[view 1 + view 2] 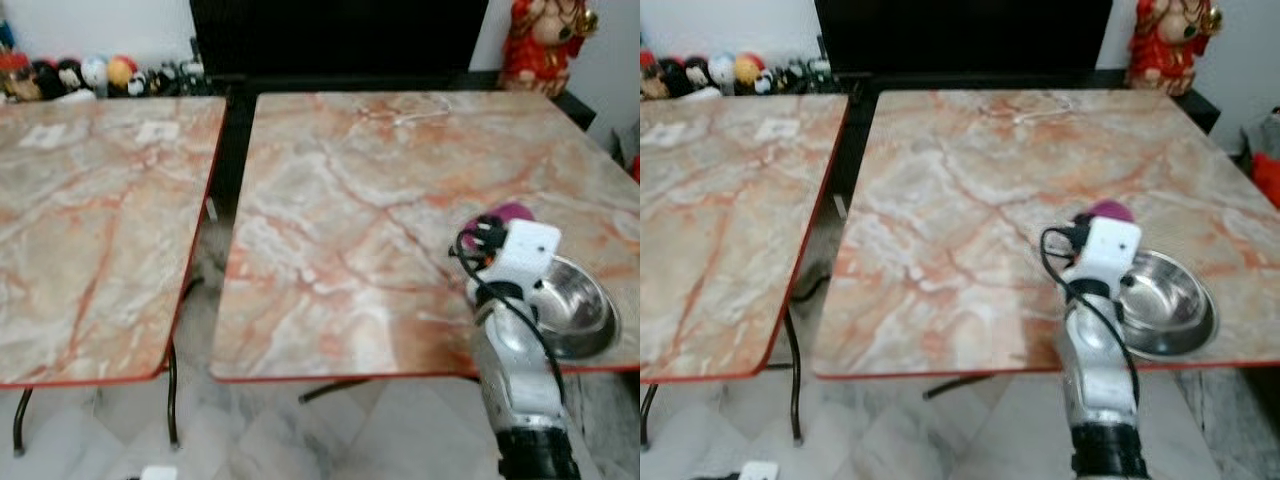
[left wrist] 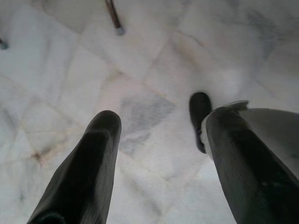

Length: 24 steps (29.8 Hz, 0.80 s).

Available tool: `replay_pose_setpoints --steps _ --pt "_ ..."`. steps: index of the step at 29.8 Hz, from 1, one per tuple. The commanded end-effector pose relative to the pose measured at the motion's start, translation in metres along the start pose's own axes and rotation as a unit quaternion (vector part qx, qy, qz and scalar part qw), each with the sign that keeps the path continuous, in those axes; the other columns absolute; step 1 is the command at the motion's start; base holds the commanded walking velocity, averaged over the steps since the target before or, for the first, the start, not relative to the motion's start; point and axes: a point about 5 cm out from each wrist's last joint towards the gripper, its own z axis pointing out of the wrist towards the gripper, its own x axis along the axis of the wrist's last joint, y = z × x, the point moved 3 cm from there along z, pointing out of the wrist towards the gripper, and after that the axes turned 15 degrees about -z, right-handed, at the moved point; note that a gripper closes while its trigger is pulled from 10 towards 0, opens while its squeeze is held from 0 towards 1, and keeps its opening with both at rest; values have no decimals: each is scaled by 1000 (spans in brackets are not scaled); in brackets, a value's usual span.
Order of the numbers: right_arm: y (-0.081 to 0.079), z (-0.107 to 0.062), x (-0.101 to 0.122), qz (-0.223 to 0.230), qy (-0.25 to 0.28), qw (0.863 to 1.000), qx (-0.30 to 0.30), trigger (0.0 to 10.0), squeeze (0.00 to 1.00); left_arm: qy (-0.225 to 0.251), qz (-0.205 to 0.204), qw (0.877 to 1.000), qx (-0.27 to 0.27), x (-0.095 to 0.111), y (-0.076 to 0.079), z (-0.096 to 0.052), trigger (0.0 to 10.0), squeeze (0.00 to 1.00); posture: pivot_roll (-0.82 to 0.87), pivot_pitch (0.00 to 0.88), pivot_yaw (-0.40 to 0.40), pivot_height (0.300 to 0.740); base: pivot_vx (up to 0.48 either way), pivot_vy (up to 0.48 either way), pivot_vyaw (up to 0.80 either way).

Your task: Setting the table

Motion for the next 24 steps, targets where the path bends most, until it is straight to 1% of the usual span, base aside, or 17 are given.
replay_pose_setpoints --steps 1,7,13,24 --pt "-10 0 3 3 4 1000 14 10000 0 -10 -1 1000 11 -6 -9 -2 10000 0 -96 37 -8 740 0 0 0" --pt "-21 -2 5 5 10 999 45 10000 0 -7 -2 1000 13 -4 -8 -1 10000 0 -95 36 -7 740 0 0 0" --pt "-27 -3 8 -6 20 998 62 10000 0 -6 -1 1000 13 -4 -8 -2 10000 0 -96 37 -7 740 0 0 0" --pt "-33 -6 8 -6 21 997 76 10000 0 -3 -2 1000 10 -3 -9 -1 10000 0 -95 38 -7 740 289 0 0"
